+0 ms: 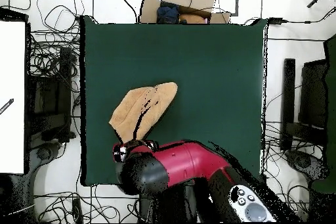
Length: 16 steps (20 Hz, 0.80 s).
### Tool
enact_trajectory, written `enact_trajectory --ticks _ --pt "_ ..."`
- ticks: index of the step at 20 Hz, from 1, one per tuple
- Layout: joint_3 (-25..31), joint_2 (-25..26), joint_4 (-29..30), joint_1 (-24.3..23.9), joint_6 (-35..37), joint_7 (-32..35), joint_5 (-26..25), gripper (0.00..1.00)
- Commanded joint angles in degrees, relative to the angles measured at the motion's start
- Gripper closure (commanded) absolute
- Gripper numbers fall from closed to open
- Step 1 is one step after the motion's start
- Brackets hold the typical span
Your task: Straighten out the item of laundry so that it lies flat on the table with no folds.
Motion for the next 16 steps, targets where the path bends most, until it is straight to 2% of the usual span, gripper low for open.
enact_trajectory --ticks 1,6,10,16 --pt "-3.45 -7.83 -6.6 4.45 13.97 0.29 -2.09 1.0" --pt "-3.93 -10.27 -11.84 7.44 23.56 0.99 -3.86 1.0" --pt "-4.54 -8.89 -16.41 10.22 30.06 2.72 -7.98 1.0" --pt "-6.11 -5.56 -23.35 15.43 35.91 7.44 -12.4 1.0"
